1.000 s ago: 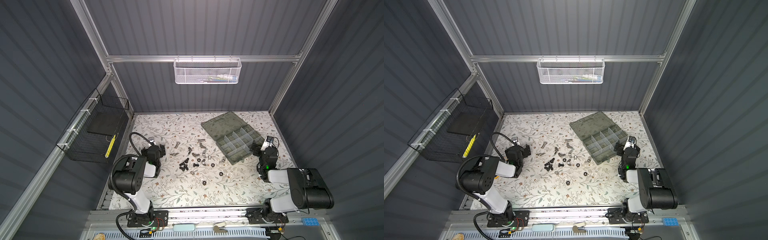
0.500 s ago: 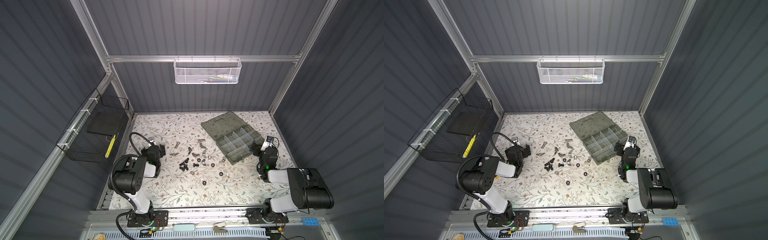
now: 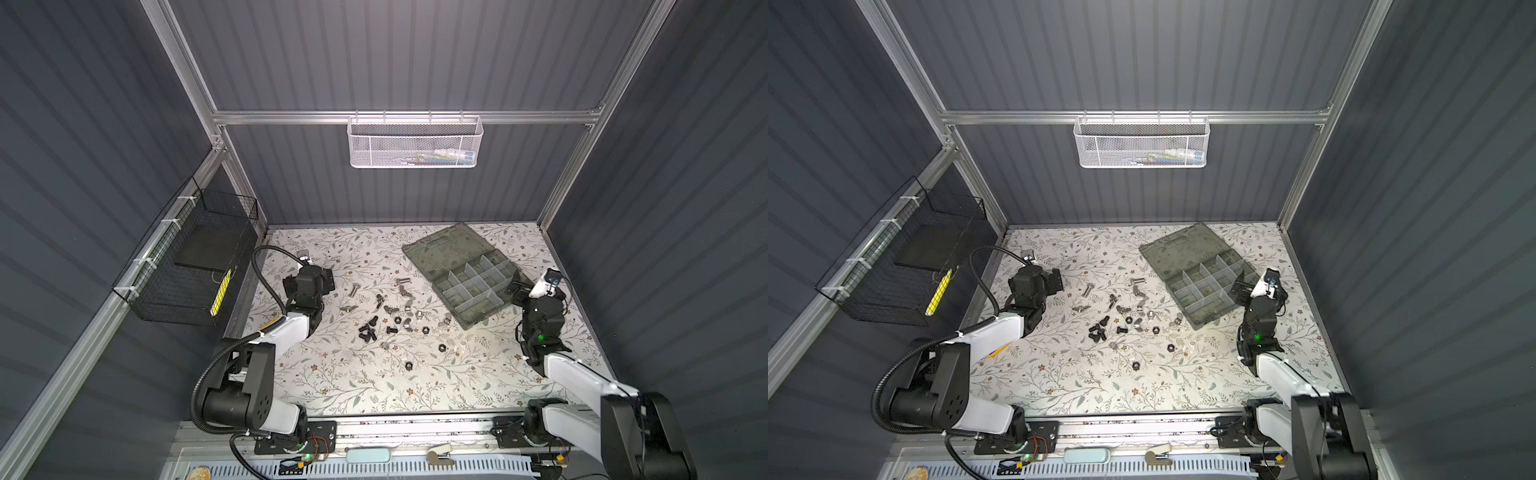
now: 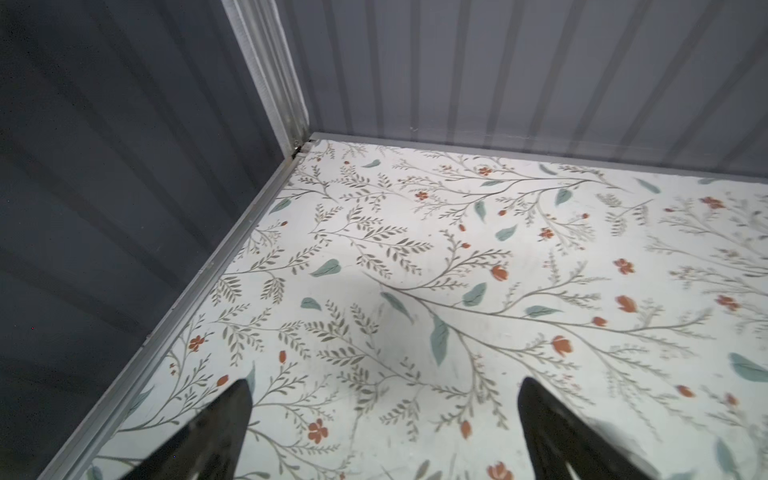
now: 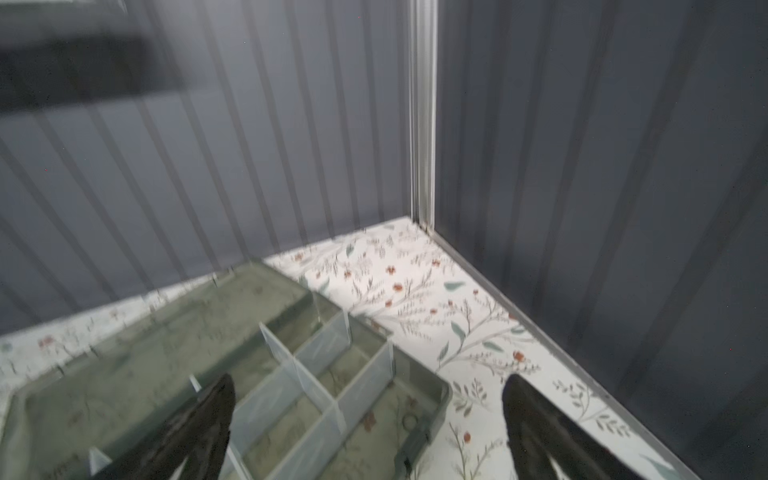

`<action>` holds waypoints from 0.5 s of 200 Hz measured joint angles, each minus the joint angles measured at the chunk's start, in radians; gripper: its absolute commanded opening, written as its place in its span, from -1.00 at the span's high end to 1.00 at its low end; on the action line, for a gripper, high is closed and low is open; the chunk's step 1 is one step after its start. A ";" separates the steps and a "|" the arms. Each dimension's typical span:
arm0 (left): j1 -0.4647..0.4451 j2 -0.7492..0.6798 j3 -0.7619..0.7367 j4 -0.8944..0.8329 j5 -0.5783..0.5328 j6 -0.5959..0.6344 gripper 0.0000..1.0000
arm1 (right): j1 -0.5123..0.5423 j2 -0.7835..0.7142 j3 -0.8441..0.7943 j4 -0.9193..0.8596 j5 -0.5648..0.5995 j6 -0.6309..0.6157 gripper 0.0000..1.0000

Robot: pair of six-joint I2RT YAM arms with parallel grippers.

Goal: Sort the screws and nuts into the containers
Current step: 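Move the left gripper toward the parts pile while the right gripper approaches the organizer box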

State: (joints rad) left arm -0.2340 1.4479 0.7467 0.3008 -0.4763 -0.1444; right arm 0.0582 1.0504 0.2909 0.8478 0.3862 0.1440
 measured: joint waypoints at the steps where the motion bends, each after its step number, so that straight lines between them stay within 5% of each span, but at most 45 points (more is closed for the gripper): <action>1: 0.000 0.000 0.000 0.000 0.000 0.000 -0.99 | 0.000 -0.005 -0.002 0.001 0.001 0.003 -0.98; 58: -0.046 -0.056 0.249 -0.401 0.185 -0.194 -0.99 | -0.074 -0.075 -0.049 -0.146 -0.151 0.244 -0.98; 100: -0.046 -0.121 0.160 -0.409 0.292 -0.356 -0.99 | -0.023 -0.033 0.198 -0.469 -0.241 0.279 -0.98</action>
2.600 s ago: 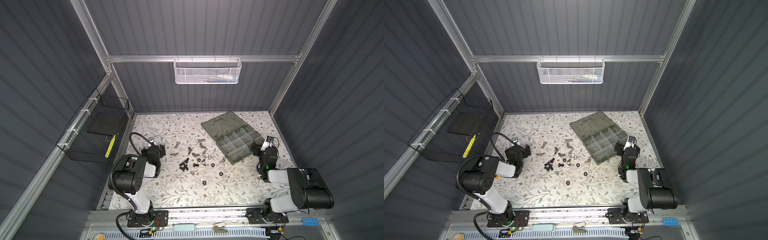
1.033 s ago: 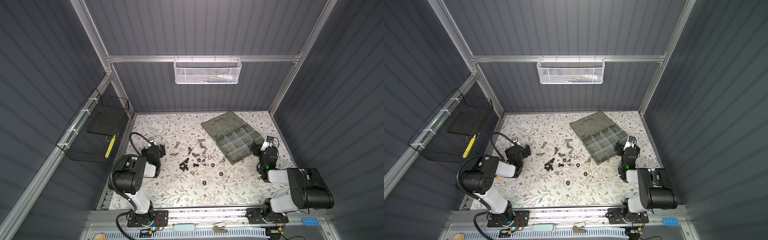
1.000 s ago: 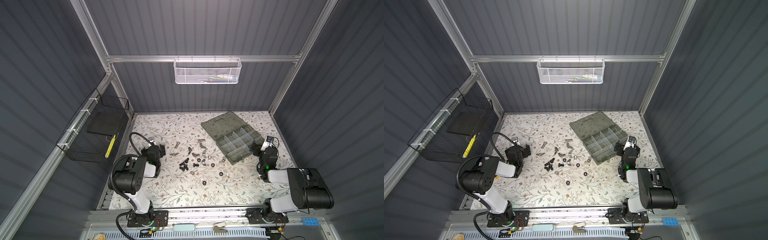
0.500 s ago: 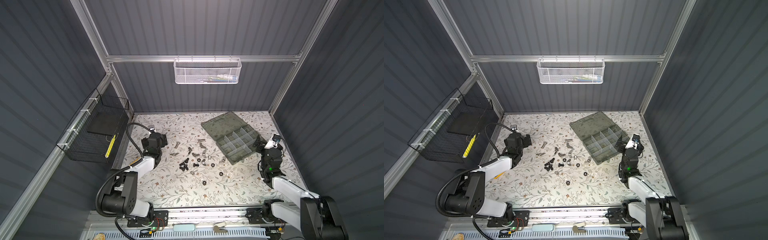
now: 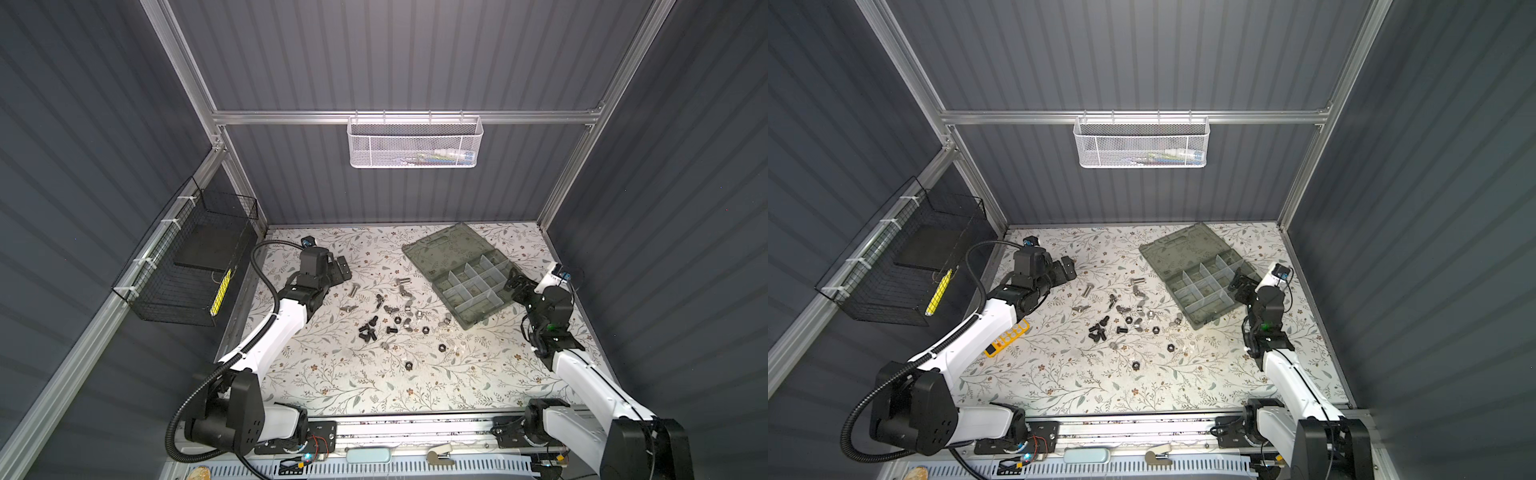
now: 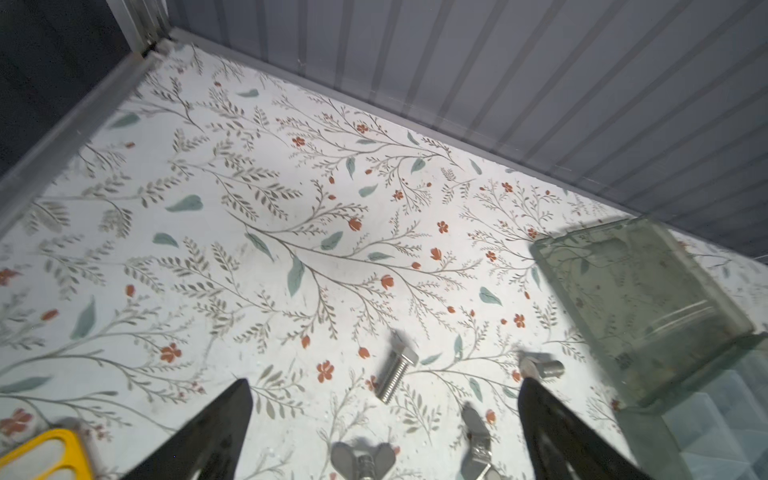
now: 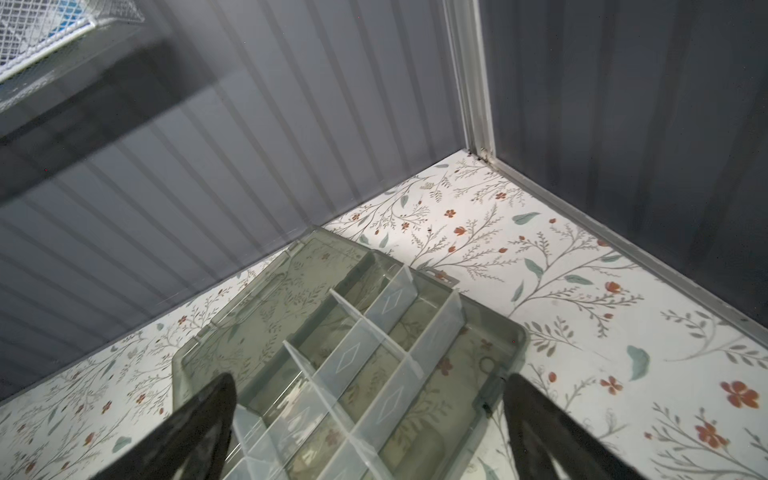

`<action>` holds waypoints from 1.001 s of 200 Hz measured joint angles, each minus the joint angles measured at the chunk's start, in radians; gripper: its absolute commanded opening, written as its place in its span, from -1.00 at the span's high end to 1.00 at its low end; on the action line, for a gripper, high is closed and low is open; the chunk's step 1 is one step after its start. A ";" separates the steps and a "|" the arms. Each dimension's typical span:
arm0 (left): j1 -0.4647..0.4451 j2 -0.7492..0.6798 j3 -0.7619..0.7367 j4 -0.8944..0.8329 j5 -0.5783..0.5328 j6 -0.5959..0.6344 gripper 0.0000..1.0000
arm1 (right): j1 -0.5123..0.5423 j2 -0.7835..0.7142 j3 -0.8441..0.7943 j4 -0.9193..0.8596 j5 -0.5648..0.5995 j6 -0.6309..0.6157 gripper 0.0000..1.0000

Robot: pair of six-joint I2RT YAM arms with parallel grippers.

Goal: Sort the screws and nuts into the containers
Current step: 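Move the left gripper toward the parts pile while the right gripper approaches the organizer box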

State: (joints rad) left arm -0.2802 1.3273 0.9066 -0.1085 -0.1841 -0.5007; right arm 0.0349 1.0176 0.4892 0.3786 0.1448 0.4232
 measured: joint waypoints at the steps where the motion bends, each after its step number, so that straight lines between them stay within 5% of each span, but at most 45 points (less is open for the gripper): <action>1: 0.000 0.000 0.000 0.000 0.000 0.000 -0.99 | 0.003 0.001 0.005 -0.011 0.000 -0.002 -0.98; 52: -0.003 0.030 -0.177 0.105 0.100 -0.084 -0.99 | 0.253 0.119 0.251 -0.380 0.041 -0.003 -0.98; 116: -0.052 0.116 -0.261 0.417 0.313 -0.076 -0.99 | 0.576 0.226 0.278 -0.599 0.135 0.182 -0.76; 200: -0.230 0.126 -0.313 0.584 0.406 -0.030 -0.99 | 0.645 0.494 0.327 -0.601 0.117 0.404 -0.31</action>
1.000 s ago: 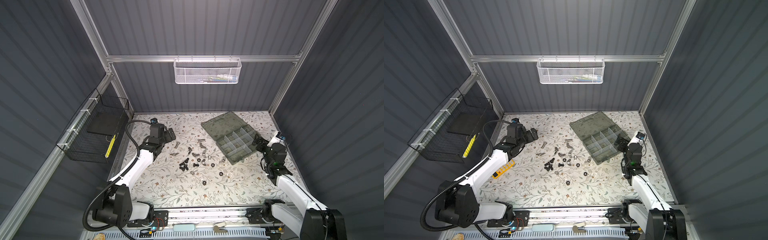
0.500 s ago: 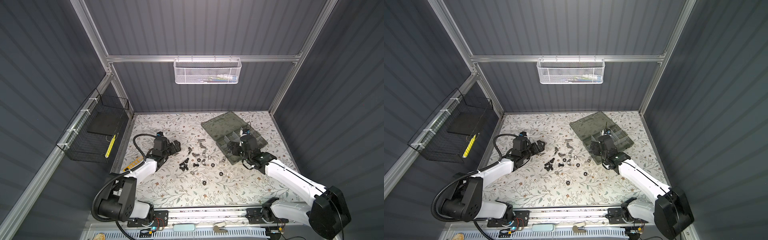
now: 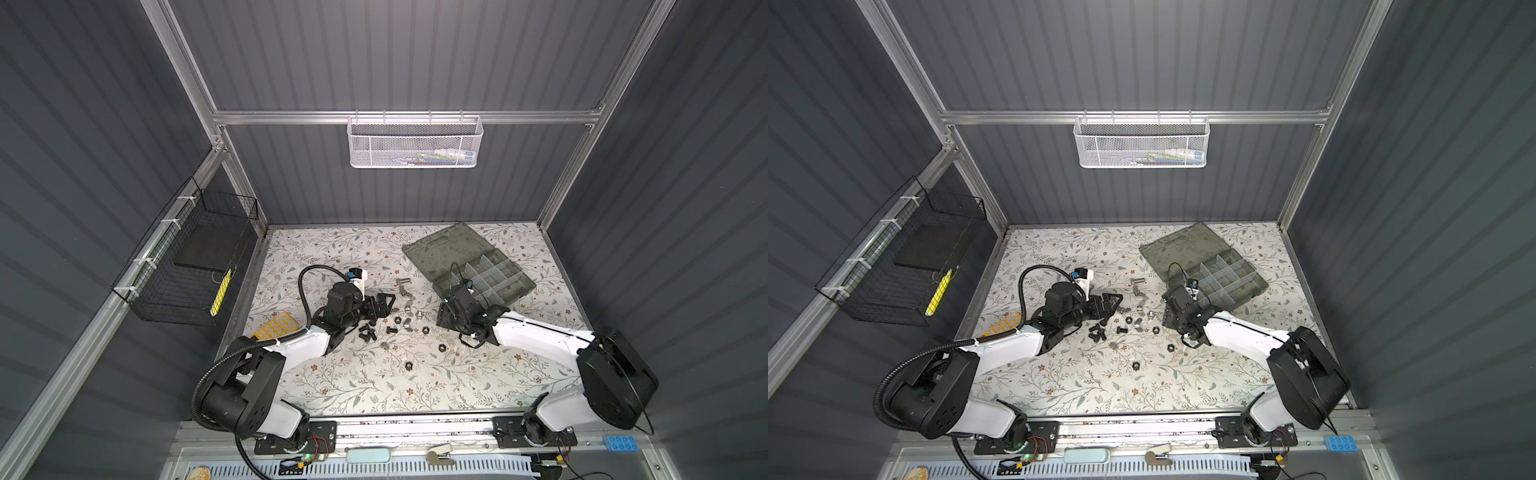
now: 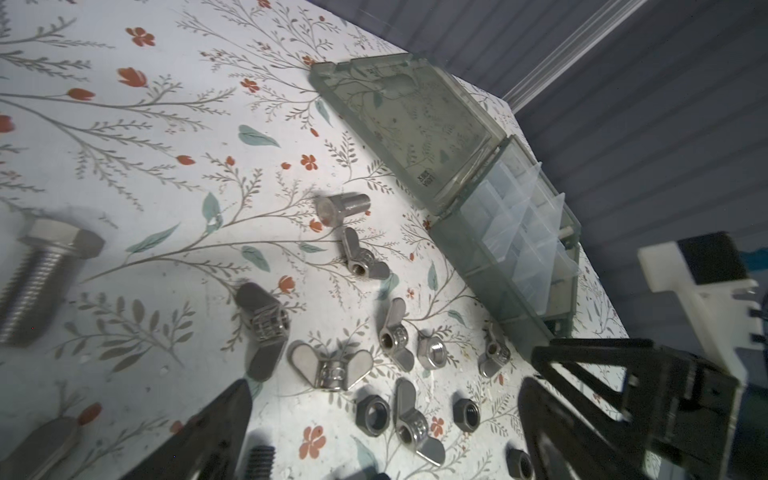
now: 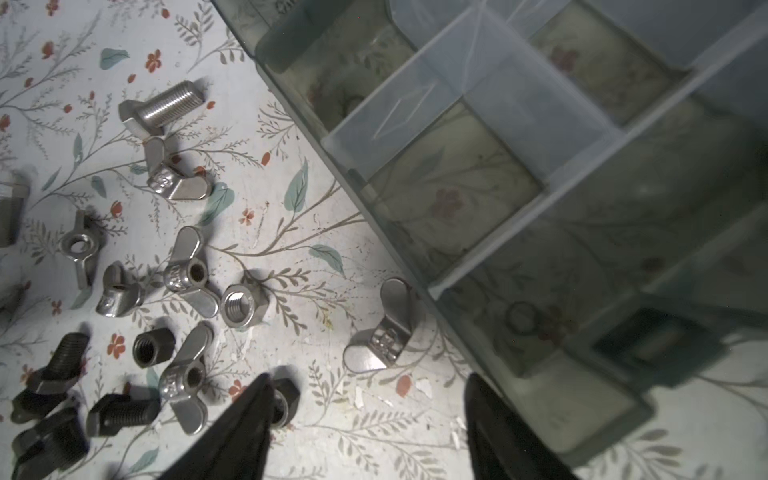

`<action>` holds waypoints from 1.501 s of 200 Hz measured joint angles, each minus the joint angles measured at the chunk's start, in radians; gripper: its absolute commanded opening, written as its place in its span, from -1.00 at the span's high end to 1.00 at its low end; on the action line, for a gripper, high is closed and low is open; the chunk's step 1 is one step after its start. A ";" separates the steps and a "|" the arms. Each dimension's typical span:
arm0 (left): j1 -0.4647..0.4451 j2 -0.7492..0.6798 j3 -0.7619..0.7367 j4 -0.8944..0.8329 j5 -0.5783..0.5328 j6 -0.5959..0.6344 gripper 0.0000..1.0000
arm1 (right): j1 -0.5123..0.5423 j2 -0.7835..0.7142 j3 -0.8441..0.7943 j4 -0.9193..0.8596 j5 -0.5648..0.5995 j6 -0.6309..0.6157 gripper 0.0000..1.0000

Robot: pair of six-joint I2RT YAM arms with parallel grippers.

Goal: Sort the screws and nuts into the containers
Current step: 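Move the left gripper toward the parts pile while the right gripper approaches the organizer box, then lower the right gripper and grasp a silver wing nut beside the box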

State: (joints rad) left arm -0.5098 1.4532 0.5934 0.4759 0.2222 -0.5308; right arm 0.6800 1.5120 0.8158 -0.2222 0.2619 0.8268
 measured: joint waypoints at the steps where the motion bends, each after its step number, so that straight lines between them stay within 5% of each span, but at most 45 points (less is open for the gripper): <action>1: -0.002 0.000 0.000 0.000 0.000 0.000 -0.99 | 0.000 0.006 0.003 0.001 -0.001 0.000 -0.31; 87: -0.165 0.000 0.029 -0.040 -0.028 0.120 -0.99 | -0.012 0.135 0.091 -0.011 0.035 0.045 -0.07; 220: -0.185 -0.001 0.035 -0.050 -0.043 0.151 -0.99 | -0.027 0.229 0.110 -0.032 0.039 0.048 0.29; 300: -0.185 -0.011 0.035 -0.050 -0.049 0.158 -0.99 | -0.028 0.236 0.120 -0.023 0.013 0.052 0.67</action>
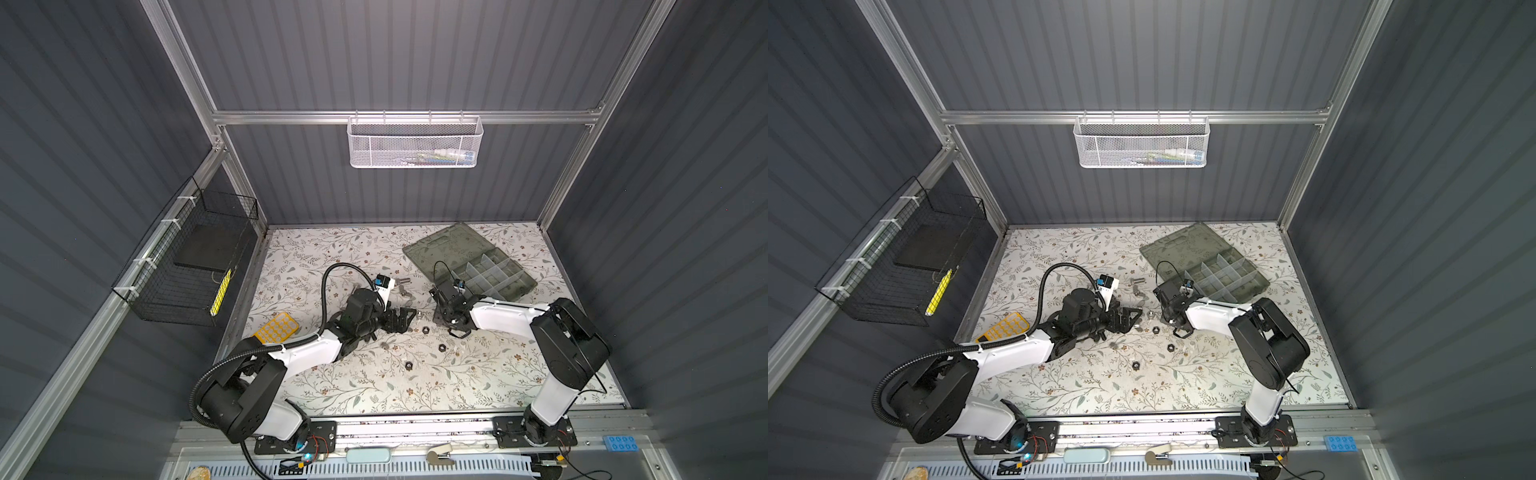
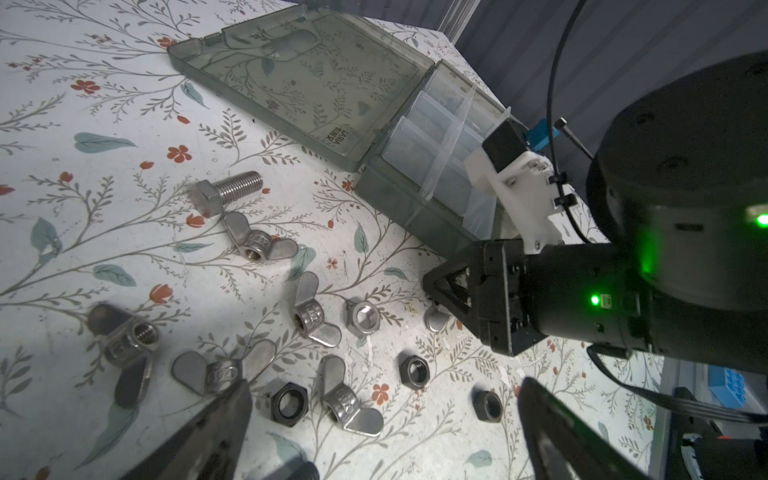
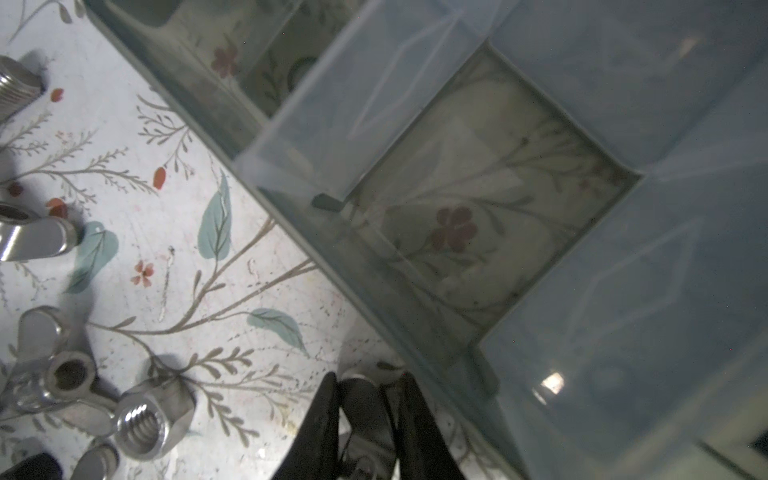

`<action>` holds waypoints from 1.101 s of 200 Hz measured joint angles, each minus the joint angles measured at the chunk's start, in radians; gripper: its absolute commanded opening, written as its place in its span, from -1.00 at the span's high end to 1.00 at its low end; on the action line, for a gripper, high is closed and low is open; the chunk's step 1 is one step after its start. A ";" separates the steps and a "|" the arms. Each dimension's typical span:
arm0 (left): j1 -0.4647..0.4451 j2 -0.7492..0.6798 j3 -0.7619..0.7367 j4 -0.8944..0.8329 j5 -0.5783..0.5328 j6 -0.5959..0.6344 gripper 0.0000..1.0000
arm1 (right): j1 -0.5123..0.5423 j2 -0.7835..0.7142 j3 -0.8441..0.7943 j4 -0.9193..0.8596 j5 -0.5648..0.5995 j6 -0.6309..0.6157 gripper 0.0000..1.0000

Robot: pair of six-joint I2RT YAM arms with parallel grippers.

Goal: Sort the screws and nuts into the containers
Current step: 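Lower the right gripper and grasp a silver wing nut beside the box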

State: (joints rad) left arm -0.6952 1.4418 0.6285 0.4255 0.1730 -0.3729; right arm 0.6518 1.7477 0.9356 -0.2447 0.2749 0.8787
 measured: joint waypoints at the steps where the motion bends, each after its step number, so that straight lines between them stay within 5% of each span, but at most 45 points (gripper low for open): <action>1: 0.000 0.000 0.000 0.000 0.000 0.000 -0.99 | 0.000 0.000 0.000 0.000 0.000 0.000 0.68; 123: 0.000 -0.030 0.000 -0.007 -0.027 0.007 -0.99 | 0.003 0.000 0.071 -0.018 -0.016 -0.050 0.73; 220: 0.000 -0.036 0.000 -0.014 -0.035 0.008 -0.99 | 0.009 -0.059 0.052 -0.048 -0.053 -0.036 0.02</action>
State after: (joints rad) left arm -0.6952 1.4059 0.6285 0.4110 0.1383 -0.3649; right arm 0.6609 1.6886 0.9878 -0.2928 0.2218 0.8429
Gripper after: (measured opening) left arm 0.997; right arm 0.470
